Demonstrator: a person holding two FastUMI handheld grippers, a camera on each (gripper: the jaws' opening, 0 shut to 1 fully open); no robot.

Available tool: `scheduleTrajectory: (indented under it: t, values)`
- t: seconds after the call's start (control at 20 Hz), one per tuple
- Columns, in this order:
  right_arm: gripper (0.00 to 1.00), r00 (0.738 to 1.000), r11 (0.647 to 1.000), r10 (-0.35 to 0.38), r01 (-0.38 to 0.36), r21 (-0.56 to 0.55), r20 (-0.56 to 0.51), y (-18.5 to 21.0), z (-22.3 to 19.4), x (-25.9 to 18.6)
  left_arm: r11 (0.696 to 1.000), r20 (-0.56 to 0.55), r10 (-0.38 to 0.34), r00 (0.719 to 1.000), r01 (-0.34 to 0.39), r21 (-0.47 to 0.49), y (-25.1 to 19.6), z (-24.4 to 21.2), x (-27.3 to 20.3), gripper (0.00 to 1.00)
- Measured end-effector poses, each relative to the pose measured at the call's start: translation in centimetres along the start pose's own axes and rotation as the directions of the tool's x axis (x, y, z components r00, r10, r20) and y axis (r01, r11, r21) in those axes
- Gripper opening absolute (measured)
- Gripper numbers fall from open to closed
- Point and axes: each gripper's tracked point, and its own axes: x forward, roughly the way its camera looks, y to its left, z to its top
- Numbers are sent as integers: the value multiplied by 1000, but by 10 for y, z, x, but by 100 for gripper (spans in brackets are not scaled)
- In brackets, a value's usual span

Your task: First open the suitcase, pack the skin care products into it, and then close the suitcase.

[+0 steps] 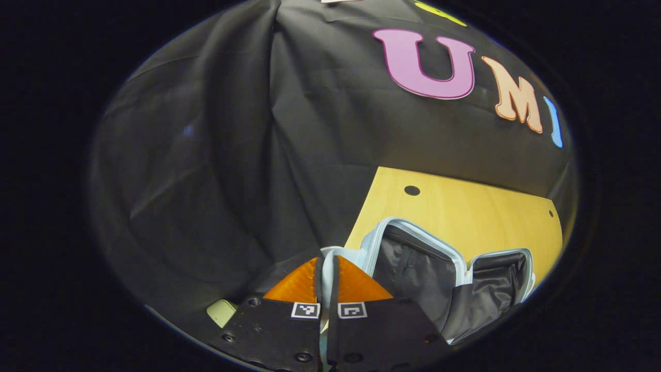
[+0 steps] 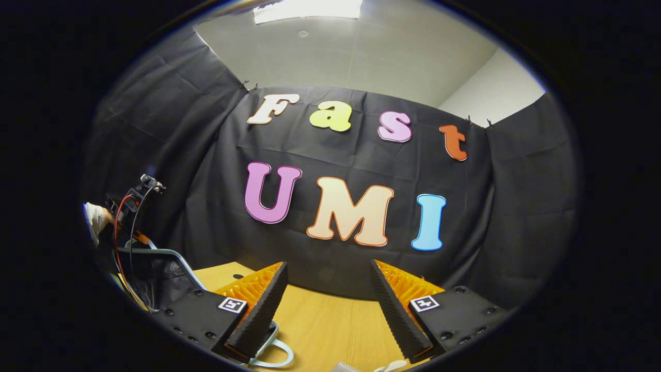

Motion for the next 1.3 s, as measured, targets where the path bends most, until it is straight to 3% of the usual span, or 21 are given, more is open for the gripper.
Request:
scheduleTrajectory:
  t: [0.55, 0.75, 0.9, 1.05, 1.15, 1.25, 1.3]
  values:
    - [100, 997, 999, -40, 39, -23, -63, -9, -15, 7, 998, -102, 9, 995, -16, -61, 29, -92, 63, 0]
    - [99, 997, 998, -49, 47, -33, -63, -19, -14, 3, 992, -87, 97, 991, -104, -74, 44, -107, 75, 24]
    - [99, 997, 998, -51, 49, -37, -50, -26, -10, -1, 975, 40, 210, 977, -207, -79, 60, -76, 58, 96]
    - [99, 998, 999, -49, 48, -20, -39, -36, -9, -5, 964, 186, 266, 946, -257, -68, 60, -32, 24, 100]
    - [100, 999, 999, -43, 42, -5, -31, -42, -8, -7, 968, 276, 250, 928, -238, -74, 43, 2, -6, 95]
    - [99, 999, 999, -32, 32, 6, -20, -49, -6, -10, 976, 349, 216, 912, -204, -72, 20, 28, -38, 100]
    - [99, 999, 999, -29, 29, 13, -13, -53, -4, -11, 980, 381, 197, 903, -185, -68, 7, 39, -50, 95]
